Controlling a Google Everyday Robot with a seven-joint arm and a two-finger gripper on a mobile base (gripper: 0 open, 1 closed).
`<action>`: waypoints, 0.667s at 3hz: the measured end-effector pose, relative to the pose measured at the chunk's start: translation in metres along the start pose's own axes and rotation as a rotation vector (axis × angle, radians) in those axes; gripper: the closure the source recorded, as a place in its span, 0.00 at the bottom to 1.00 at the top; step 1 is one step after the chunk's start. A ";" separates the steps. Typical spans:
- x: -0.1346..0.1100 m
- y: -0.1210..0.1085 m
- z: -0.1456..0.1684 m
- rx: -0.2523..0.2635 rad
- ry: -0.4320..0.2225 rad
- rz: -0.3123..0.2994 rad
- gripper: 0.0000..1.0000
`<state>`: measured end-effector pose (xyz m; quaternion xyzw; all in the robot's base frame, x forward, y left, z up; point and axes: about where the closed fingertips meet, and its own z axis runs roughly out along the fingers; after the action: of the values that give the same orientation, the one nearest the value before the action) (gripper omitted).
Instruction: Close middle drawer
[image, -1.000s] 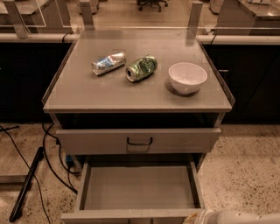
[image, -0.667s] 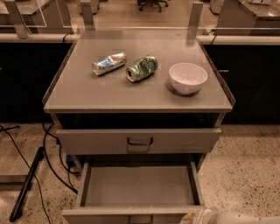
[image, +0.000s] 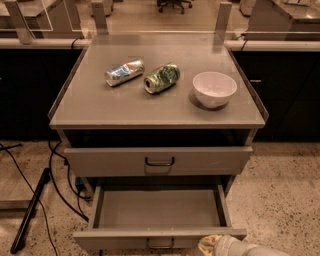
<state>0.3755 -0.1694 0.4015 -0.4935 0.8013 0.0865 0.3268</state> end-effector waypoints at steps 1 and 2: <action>-0.027 -0.011 0.013 0.041 -0.109 -0.115 1.00; -0.027 -0.011 0.013 0.041 -0.109 -0.115 1.00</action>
Offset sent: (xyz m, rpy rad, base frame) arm 0.0185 0.0152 0.0058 0.0214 -0.1079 0.0673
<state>0.3984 -0.1492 0.4102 -0.5265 0.7542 0.0780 0.3845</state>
